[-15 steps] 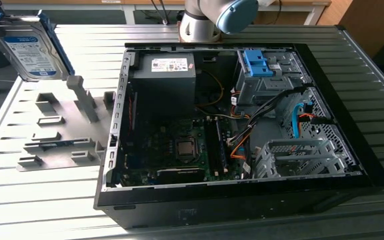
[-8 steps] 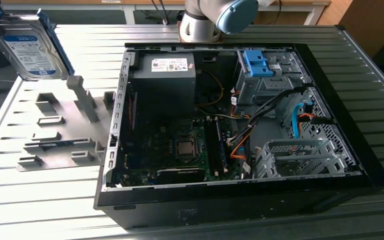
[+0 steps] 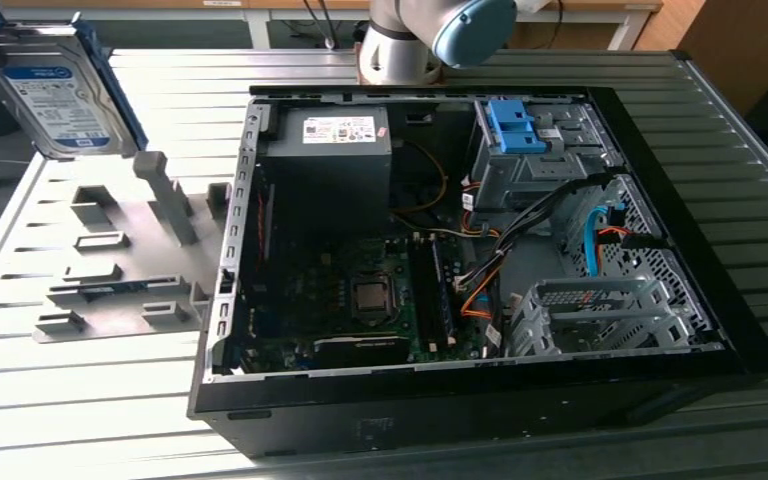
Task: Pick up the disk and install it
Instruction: 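Pick up the disk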
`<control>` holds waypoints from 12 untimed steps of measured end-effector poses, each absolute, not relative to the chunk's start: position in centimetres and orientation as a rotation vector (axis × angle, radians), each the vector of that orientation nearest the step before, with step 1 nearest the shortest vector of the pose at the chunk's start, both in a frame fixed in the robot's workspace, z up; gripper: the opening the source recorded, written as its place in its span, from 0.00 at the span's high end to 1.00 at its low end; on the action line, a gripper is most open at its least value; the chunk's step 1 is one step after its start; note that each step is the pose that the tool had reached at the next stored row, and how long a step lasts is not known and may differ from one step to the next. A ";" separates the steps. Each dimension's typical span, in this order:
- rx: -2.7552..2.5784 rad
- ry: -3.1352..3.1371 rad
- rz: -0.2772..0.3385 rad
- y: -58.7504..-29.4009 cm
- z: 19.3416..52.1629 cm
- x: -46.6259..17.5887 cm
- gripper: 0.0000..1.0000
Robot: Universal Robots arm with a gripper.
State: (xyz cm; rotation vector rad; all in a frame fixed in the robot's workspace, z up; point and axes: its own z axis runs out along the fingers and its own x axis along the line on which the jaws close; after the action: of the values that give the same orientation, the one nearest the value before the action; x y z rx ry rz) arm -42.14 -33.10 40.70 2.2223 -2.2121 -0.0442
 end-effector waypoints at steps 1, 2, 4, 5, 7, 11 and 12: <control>2.222 -2.212 -0.044 -33.1 40.7 -42.1 0.64; 2.222 -2.212 -0.044 -33.1 40.8 -42.1 0.64; 2.222 -2.212 -0.044 -33.1 40.9 -42.1 0.64; 2.222 -2.212 -0.044 -33.1 40.9 -42.1 0.64; 2.222 -2.212 -0.044 -33.1 41.0 -42.1 0.64; 2.222 -2.212 -0.044 -33.1 41.3 -42.1 0.64; 2.222 -2.212 -0.044 -33.1 41.4 -42.1 0.64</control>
State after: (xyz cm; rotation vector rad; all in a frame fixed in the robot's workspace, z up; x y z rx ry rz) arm -42.14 -33.08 41.41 2.2223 -2.2121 -0.0442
